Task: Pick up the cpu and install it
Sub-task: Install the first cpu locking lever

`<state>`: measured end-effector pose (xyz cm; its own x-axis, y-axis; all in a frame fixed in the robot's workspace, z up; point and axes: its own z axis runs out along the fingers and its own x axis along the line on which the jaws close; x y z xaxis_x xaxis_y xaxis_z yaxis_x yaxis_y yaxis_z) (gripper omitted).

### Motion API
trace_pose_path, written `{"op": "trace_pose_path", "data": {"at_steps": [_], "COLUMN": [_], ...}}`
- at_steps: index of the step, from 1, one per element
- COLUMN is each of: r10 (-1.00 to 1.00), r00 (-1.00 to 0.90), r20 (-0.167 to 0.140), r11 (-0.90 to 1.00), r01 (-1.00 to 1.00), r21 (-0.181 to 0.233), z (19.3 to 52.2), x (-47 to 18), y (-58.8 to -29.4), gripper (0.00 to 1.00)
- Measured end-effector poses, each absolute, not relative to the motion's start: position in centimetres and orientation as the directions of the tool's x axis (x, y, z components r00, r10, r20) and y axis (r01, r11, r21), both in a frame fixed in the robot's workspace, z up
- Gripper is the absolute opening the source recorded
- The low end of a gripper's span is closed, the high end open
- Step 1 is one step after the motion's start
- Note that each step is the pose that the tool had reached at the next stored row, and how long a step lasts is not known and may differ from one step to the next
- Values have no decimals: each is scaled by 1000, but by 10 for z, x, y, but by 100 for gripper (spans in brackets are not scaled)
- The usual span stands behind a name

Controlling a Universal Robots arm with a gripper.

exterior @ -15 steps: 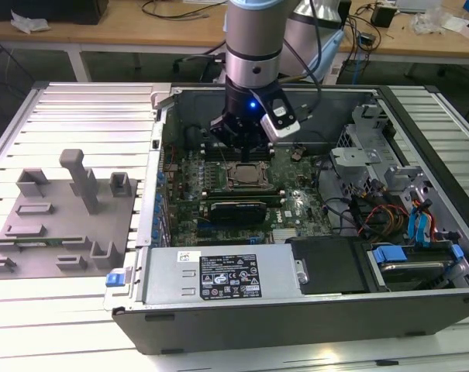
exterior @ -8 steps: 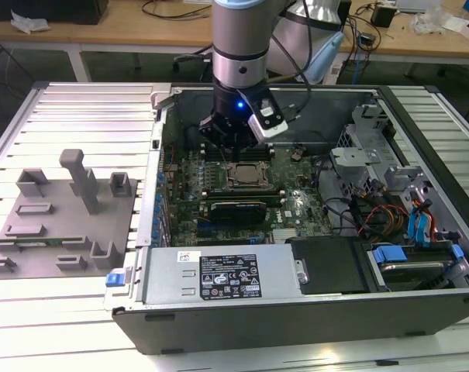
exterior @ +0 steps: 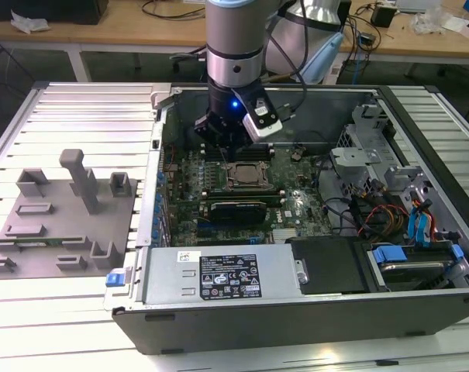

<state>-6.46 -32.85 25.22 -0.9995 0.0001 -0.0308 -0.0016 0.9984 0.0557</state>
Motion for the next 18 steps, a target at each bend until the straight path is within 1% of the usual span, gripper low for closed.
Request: {"op": "trace_pose_path", "data": {"at_steps": [5, 18], "r10": [0, 0], "r00": [-1000, -1000], "r20": [-31, -31], "r11": [998, 998], "r01": [-2, -2], "r21": [56, 56], "z": [262, 265], "x": [-65, -65], "y": [-328, -328], "gripper": [11, 11]}}
